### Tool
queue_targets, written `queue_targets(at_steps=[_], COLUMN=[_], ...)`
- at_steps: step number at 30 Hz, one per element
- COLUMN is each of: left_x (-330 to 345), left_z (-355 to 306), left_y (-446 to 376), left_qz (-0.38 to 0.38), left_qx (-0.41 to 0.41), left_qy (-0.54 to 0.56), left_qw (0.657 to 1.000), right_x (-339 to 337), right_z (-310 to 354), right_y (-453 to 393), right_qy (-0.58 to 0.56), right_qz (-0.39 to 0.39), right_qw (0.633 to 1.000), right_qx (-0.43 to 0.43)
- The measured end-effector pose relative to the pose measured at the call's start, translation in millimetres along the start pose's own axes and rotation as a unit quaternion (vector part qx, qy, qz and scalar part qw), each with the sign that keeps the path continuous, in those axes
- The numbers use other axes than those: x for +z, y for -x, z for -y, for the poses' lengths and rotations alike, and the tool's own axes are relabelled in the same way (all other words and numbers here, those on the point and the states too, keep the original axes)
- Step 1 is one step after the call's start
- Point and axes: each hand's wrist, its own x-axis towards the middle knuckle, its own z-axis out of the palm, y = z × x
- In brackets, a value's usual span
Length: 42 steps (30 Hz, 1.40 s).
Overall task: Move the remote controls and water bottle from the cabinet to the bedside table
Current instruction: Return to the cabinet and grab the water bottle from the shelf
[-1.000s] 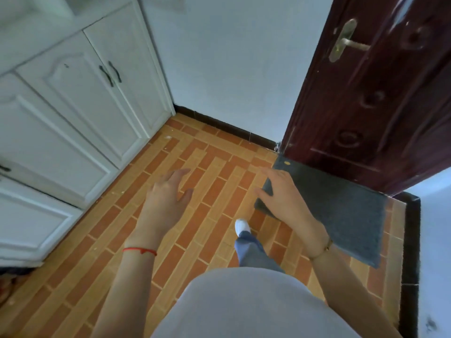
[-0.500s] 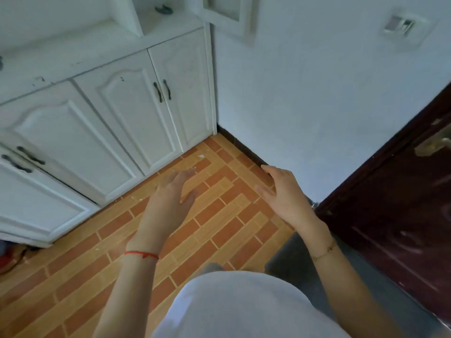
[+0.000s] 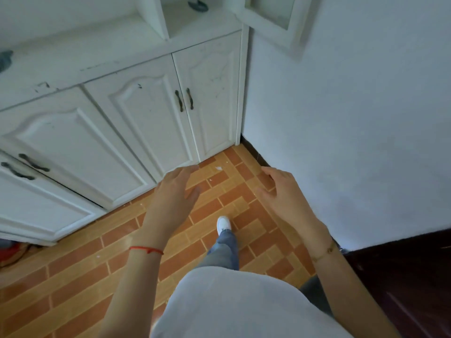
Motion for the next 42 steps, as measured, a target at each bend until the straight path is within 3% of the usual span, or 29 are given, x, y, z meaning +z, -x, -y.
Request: queue_targets(at_steps=[13, 24, 42], left_x=[-51, -58, -83], left_z=[20, 20, -24], left_y=[-254, -368, -534], left_qz=[-0.032, -0.038, -0.149], left_qx=[-0.014, -0.043, -0.066], left_qy=[-0.025, -0.031, -0.029], left_qw=[0.999, 0.998, 0.986], right_x=[-44, -55, -129], right_z=[47, 47, 88], right_y=[-277, -402, -597], right_qy=[-0.018, -0.010, -0.001], right_qz=[-0.009, 0.034, 0.050], right_qw=[0.999, 0.999, 0.977], right_qx=[-0.045, -0.040, -0.206])
